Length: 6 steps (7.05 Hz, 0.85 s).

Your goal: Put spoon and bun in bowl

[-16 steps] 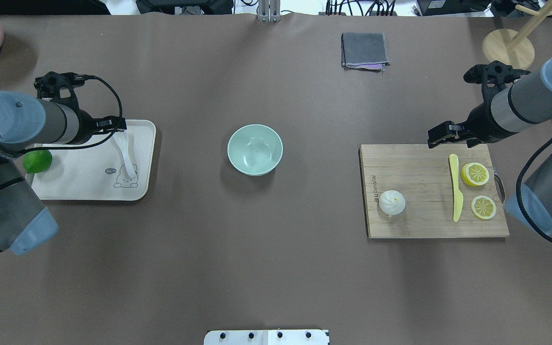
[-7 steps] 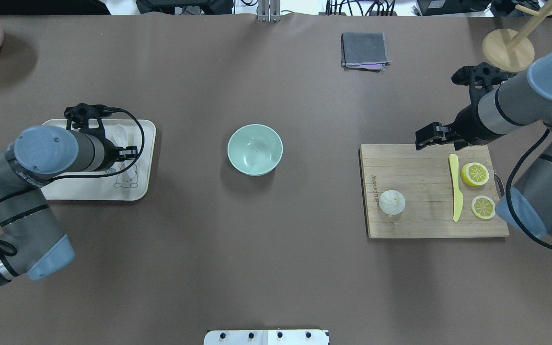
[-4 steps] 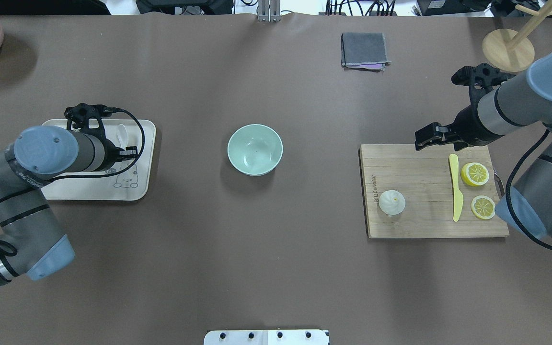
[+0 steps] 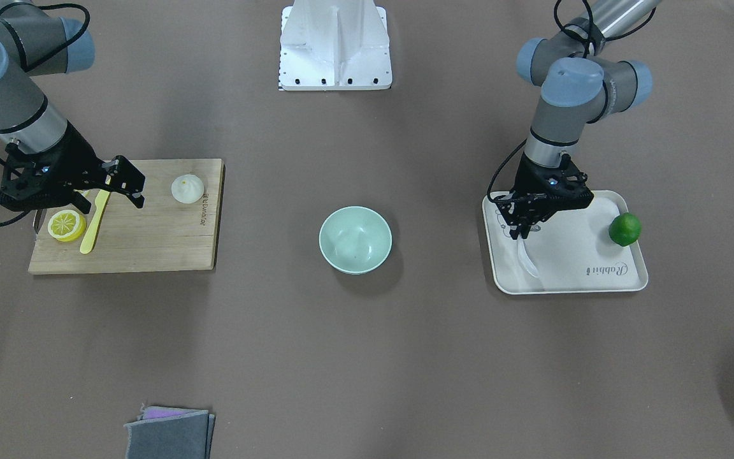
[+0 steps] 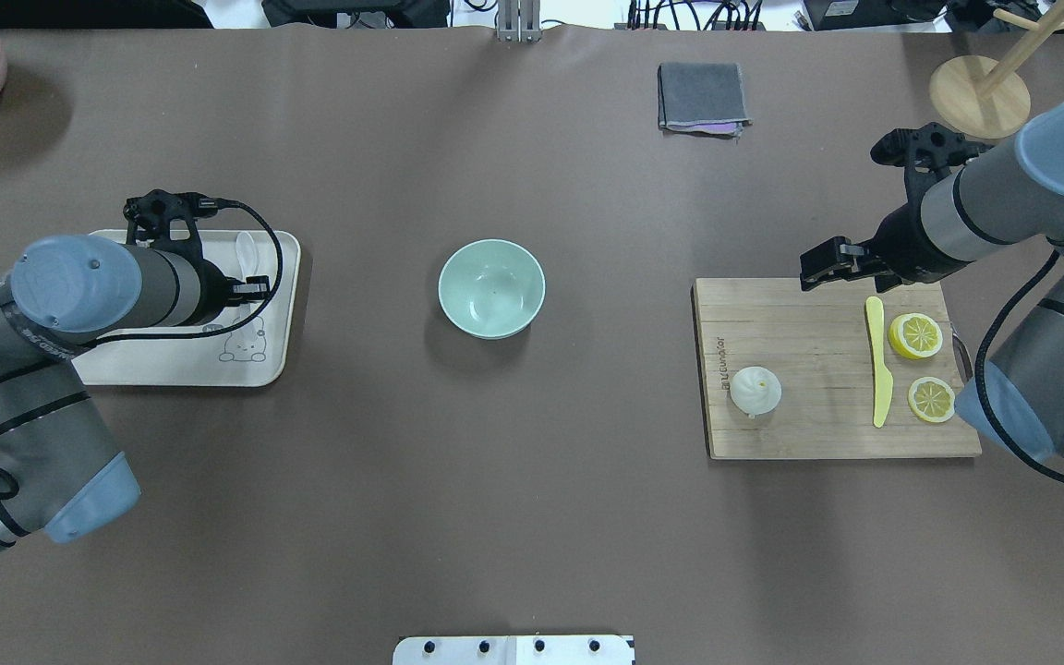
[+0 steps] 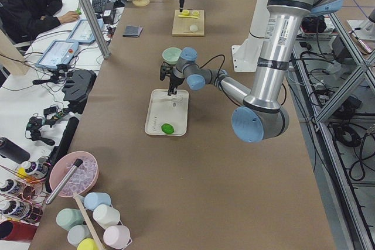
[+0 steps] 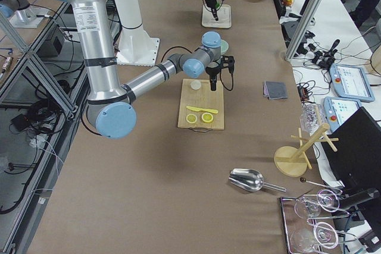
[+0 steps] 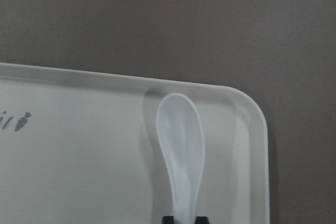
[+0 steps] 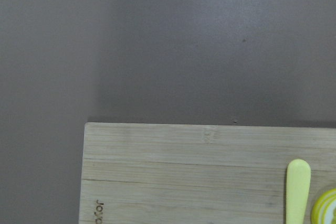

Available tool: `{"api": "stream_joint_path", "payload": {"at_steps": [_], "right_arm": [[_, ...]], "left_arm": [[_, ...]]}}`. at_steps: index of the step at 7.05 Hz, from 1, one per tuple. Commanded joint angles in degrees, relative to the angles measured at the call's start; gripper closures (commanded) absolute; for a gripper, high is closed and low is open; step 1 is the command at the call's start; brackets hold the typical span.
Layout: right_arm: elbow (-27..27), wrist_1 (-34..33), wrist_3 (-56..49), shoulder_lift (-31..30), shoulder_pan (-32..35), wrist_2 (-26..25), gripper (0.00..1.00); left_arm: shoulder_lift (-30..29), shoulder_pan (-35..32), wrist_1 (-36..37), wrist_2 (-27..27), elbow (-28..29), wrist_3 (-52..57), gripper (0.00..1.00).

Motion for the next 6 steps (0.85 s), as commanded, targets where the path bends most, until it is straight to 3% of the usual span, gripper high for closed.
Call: {"api": "stream_joint_path", "payload": {"at_steps": [1, 3, 6], "right_arm": [[0.22, 0.08, 3.08, 0.34, -1.83, -0.74, 0.00], [1.52, 0.09, 8.80, 1.84, -8.14, -5.64, 0.00], [1.80, -0.09, 11.11, 2.02, -15.71, -10.66, 0.00]], "left_arm": [[-0.21, -1.03, 0.17, -0.17, -3.07, 0.16, 1.00], [-3.53, -1.21, 0.77, -0.17, -3.52, -0.62, 1.00], [-11.54, -0.60, 9.11, -0.17, -3.52, -5.37, 1.00]]}}
